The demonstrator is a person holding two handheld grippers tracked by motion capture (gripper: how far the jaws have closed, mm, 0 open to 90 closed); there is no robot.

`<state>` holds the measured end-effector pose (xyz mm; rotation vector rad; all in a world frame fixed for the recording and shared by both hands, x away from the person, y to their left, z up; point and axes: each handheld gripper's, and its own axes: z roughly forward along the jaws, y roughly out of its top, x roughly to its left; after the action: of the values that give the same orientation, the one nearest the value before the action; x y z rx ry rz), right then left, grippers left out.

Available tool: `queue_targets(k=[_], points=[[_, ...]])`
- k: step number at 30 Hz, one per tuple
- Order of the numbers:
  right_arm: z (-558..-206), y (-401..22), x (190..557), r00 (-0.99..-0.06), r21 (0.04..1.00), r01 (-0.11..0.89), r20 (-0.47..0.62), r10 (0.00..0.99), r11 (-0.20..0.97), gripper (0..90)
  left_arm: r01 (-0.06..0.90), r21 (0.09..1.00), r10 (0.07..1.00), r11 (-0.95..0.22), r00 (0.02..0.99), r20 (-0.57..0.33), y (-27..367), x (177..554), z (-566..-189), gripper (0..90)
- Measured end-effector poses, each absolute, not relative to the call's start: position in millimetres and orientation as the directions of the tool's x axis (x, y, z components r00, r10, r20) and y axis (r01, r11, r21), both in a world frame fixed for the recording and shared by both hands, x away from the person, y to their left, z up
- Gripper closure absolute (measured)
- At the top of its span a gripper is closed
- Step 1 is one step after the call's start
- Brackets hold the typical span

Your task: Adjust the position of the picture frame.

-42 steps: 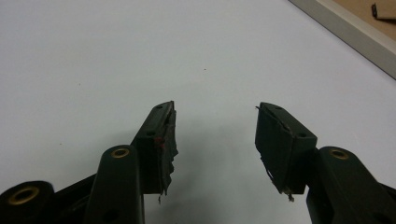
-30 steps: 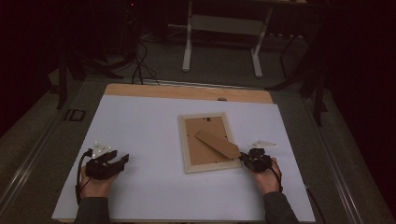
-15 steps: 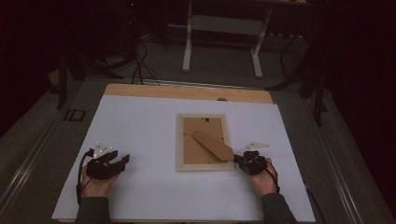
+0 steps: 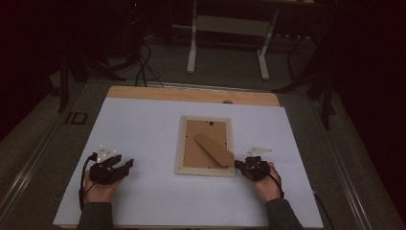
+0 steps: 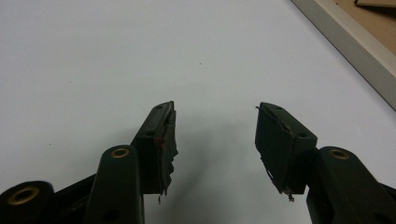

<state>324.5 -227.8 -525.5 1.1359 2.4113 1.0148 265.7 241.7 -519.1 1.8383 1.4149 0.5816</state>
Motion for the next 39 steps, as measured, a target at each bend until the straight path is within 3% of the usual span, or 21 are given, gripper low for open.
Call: queue_targets(k=[39], points=[[-527.2, -181.7, 310.4, -0.768, 0.705, 0.487, 0.066, 0.637, 0.515, 89.9, 0.632, 0.755, 0.944, -0.174, 0.325, -0.054, 229.8, 268.2, -523.6, 50.4]])
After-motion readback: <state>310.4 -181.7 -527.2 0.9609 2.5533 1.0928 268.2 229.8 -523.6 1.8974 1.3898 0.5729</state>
